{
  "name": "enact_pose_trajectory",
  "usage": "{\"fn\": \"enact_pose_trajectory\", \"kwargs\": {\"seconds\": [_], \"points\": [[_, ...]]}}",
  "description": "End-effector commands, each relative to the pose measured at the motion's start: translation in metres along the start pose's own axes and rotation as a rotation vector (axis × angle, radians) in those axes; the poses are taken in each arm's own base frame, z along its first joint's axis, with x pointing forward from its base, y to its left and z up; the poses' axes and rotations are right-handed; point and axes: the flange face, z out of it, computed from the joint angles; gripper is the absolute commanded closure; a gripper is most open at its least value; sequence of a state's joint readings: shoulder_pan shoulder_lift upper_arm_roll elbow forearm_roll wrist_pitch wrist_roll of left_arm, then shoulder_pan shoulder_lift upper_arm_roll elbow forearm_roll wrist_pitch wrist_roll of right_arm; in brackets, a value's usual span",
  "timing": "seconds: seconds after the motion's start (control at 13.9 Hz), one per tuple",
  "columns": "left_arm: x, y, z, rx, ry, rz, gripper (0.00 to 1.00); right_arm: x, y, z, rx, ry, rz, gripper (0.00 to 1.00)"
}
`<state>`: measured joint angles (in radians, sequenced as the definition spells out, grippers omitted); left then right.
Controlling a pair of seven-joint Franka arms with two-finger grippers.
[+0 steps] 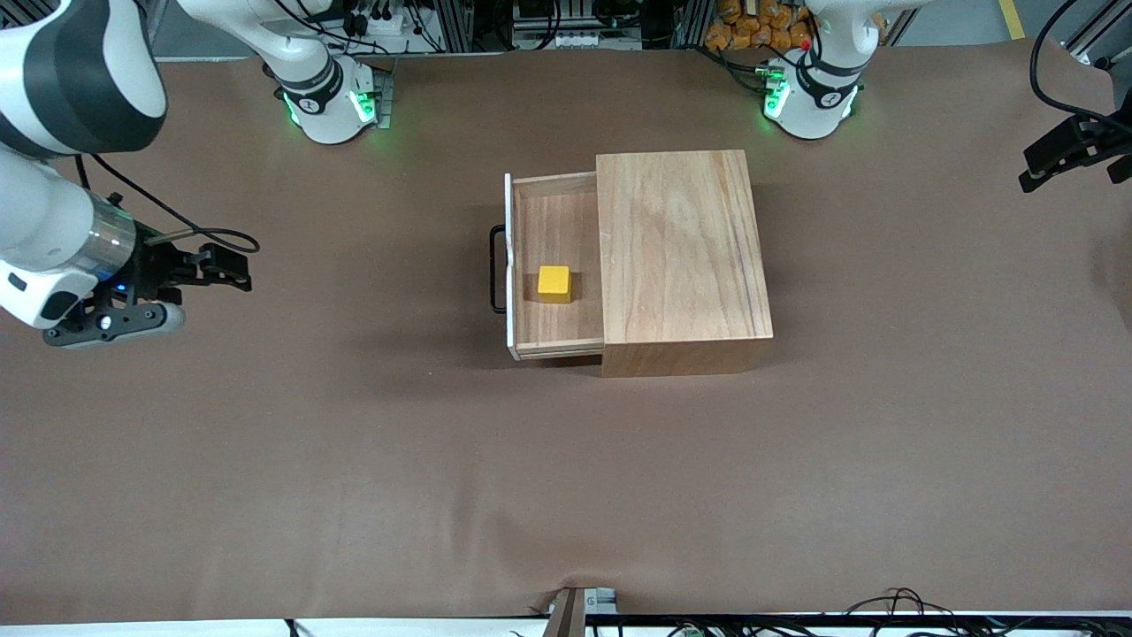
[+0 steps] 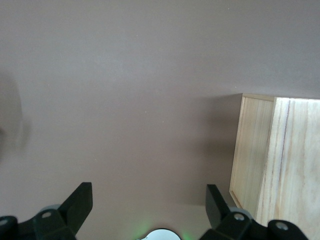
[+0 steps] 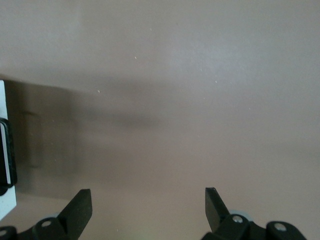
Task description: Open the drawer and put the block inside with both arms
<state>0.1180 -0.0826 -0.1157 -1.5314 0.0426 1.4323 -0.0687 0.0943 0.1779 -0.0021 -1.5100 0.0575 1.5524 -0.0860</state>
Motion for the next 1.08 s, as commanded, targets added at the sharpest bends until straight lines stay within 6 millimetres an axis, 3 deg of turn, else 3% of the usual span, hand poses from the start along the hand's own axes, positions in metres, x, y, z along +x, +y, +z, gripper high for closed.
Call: {"fn": "enact_pose_trajectory", "kwargs": {"seconds": [0.0,0.14,0.36,0.65,1.01], "points": [[-0.008,-0.002,-0.007,-0.012,-0.003,0.005,0.0,-0.027,0.002,0.009,-0.008,0.008,-0.012,0.0],[-0.008,0.0,-0.007,-0.012,-0.006,0.009,0.0,-0.047,0.009,0.025,-0.012,0.04,0.0,0.0],[-0.009,0.01,-0.01,-0.012,-0.001,0.031,0.0,-0.047,0.02,0.025,-0.011,0.045,-0.013,0.0],[-0.012,0.016,-0.008,-0.009,-0.023,0.042,0.0,-0.046,0.04,0.004,-0.011,0.071,0.033,0.0],[-0.015,0.015,-0.011,-0.008,-0.027,0.041,0.0,-0.045,0.044,-0.03,-0.019,0.123,0.04,0.0]]}}
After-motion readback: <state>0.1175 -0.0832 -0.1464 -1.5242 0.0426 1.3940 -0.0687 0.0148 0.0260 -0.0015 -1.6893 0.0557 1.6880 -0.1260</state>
